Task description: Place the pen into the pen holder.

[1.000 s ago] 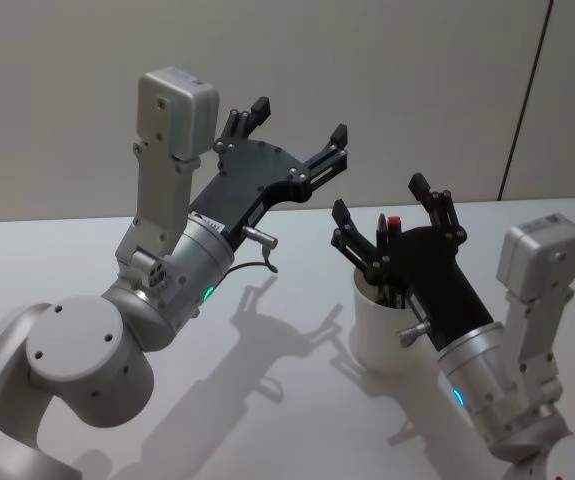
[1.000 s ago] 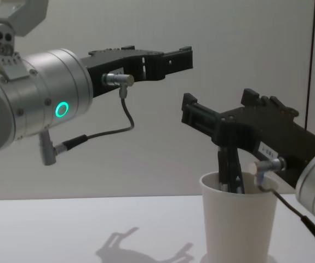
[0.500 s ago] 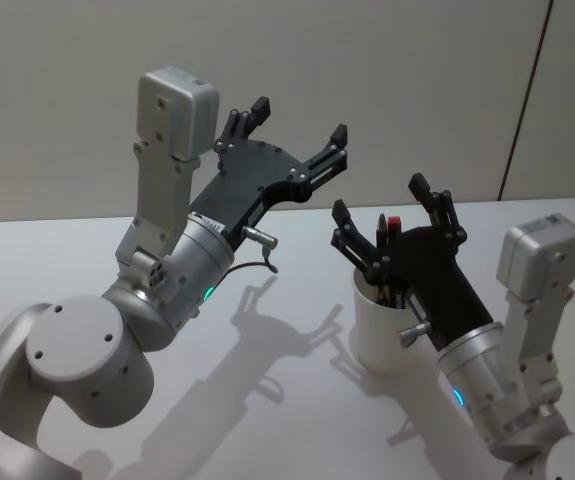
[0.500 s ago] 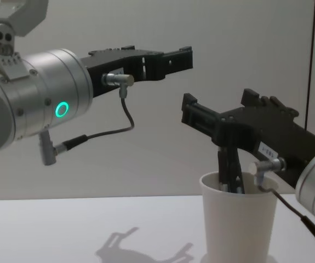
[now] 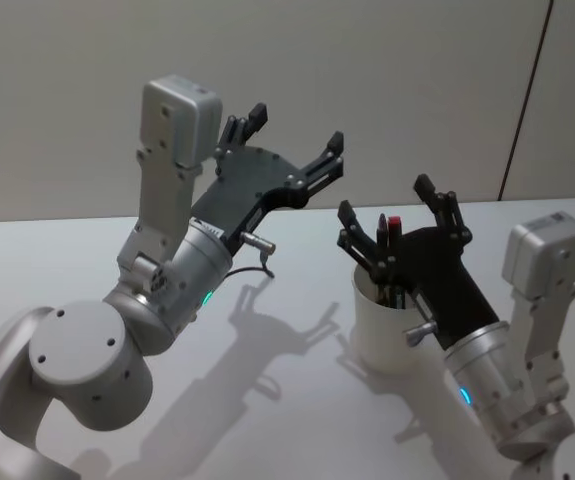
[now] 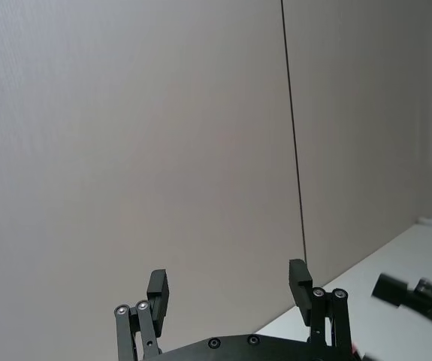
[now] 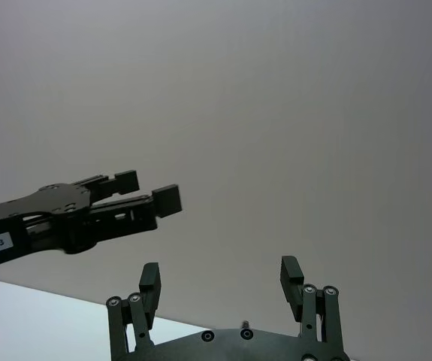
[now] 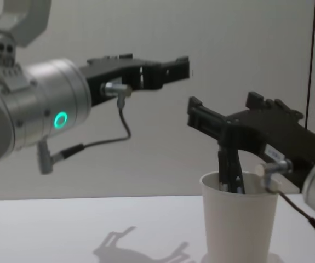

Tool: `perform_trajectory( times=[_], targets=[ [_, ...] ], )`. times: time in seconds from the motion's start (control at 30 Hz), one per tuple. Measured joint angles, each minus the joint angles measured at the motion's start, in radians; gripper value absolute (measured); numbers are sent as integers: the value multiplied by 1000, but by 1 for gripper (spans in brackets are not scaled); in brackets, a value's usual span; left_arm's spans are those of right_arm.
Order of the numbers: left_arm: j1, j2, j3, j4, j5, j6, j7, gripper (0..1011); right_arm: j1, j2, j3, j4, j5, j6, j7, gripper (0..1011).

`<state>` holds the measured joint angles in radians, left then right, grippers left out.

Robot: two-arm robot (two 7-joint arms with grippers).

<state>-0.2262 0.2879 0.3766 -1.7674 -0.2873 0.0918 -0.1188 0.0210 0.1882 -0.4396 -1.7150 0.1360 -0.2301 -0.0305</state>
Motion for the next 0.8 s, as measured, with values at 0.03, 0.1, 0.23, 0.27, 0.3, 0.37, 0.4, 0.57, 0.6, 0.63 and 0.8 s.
perform_trajectory(
  times=[0.03, 0.1, 0.23, 0.27, 0.3, 0.37, 0.4, 0.57, 0.6, 0.63, 0.8],
  targets=[
    [0, 4, 3, 5, 3, -3, 4, 1003, -1, 5, 7, -2, 5, 9, 3, 1001],
    [-2, 17, 14, 25, 15, -14, 19, 1003, -4, 16, 22, -5, 16, 28, 10, 1001],
    [-5, 49, 41, 73, 45, -40, 56, 1003, -10, 40, 58, -14, 41, 72, 26, 1001],
    [-5, 49, 41, 73, 45, -40, 56, 1003, -11, 46, 66, -16, 46, 80, 29, 1001],
    [-6, 60, 49, 90, 55, -49, 69, 1003, -12, 52, 75, -18, 53, 91, 33, 1001],
    [-8, 74, 61, 110, 68, -60, 84, 1003, -17, 69, 99, -24, 70, 122, 45, 1001],
    [-8, 74, 61, 110, 68, -60, 84, 1003, -18, 75, 107, -26, 76, 132, 49, 1001],
    [-10, 92, 76, 138, 85, -76, 105, 1003, -26, 108, 155, -38, 109, 191, 70, 1001],
    [-10, 92, 76, 138, 85, -76, 105, 1003, -28, 117, 168, -41, 119, 208, 77, 1001],
    [-11, 93, 77, 139, 86, -77, 106, 1003, -31, 126, 182, -44, 128, 224, 82, 1001],
    [-11, 94, 78, 140, 87, -78, 107, 1003, -35, 143, 205, -50, 146, 254, 93, 1001]
  ],
)
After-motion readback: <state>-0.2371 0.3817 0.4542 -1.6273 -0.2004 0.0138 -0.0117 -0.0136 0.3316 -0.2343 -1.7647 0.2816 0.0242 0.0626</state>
